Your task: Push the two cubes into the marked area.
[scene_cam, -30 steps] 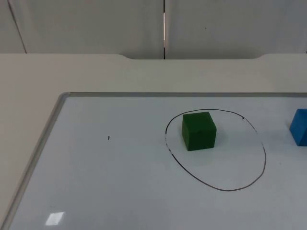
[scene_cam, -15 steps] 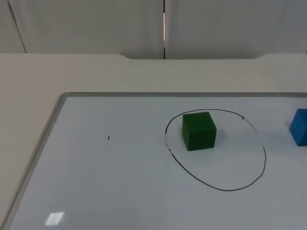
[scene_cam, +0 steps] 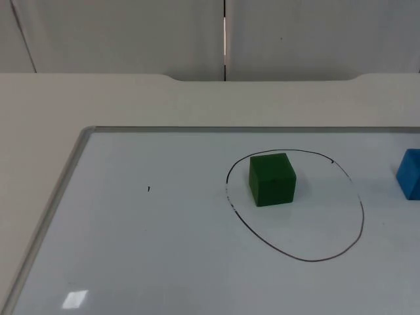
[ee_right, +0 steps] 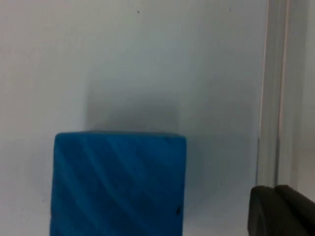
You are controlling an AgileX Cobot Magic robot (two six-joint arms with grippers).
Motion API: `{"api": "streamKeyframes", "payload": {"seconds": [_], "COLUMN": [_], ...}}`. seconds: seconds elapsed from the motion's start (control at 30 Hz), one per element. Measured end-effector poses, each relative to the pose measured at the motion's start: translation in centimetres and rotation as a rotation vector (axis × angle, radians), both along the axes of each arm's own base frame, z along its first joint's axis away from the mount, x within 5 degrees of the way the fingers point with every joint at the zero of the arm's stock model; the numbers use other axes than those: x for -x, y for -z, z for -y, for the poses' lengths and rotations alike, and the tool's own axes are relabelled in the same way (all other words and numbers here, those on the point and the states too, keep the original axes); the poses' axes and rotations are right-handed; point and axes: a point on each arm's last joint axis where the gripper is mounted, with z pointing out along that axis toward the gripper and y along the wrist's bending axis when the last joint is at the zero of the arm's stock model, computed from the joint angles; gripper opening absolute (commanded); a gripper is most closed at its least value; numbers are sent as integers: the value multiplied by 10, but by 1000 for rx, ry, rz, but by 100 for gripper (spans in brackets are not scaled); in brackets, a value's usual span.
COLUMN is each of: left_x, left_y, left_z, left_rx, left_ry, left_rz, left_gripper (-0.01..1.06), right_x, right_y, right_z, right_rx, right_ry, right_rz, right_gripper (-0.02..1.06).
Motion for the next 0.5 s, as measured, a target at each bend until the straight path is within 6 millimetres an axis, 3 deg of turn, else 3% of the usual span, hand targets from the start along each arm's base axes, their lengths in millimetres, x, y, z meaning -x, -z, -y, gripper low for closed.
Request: {"api": "streamKeyframes", "payload": {"seconds": [0.23,0.5], "left_x": [0,0], "left_y": [0,0], "left_z": [0,0], "left_rx": [0,0], "left_ry": [0,0], "left_rz": [0,0], "left_gripper": [0,0], "right_x": [-6,-11], "right_y": [19,18], "right_z": [0,-1], "right_rx": [-16,-46], "right_ry": [19,61], "right_rz": [8,68], "right_gripper": [0,0]}}
